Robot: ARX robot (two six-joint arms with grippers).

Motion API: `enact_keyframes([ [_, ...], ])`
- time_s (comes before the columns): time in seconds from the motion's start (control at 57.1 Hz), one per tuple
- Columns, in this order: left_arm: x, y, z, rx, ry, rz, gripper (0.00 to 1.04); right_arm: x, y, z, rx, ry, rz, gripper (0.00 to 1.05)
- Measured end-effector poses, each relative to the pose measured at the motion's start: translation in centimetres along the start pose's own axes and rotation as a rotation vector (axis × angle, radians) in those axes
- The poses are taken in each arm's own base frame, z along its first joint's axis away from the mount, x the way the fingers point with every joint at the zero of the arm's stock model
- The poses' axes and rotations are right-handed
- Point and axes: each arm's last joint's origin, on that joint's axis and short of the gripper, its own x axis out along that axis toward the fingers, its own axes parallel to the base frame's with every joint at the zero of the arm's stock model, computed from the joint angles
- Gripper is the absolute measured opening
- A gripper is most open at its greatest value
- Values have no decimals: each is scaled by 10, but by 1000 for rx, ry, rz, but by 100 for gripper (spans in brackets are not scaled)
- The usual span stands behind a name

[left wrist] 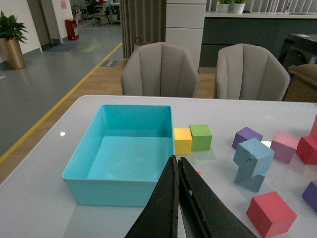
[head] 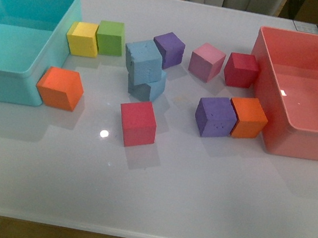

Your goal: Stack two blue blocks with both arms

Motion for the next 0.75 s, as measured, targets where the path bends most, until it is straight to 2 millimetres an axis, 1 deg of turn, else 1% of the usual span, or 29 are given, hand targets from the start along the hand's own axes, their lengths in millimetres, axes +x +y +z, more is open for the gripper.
enact_keyframes([
  [0.105,0,0,0,0,0,0,36,0,0,0,0,0,0,96],
  [0.158,0,0,0,0,0,0,47,0,0,0,0,0,0,96],
  [0.193,0,0,0,0,0,0,52,0,0,0,0,0,0,96],
  [0.228,0,0,0,0,0,0,63,0,0,0,0,0,0,96],
  [0.403,0,0,0,0,0,0,94,0,0,0,0,0,0,96],
  [0.438,0,0,0,2,0,0,98,0,0,0,0,0,0,96],
  [0.508,0,0,0,2,0,0,95,0,0,0,0,0,0,96],
  [0.754,0,0,0,2,0,0,96,0,0,0,0,0,0,96],
])
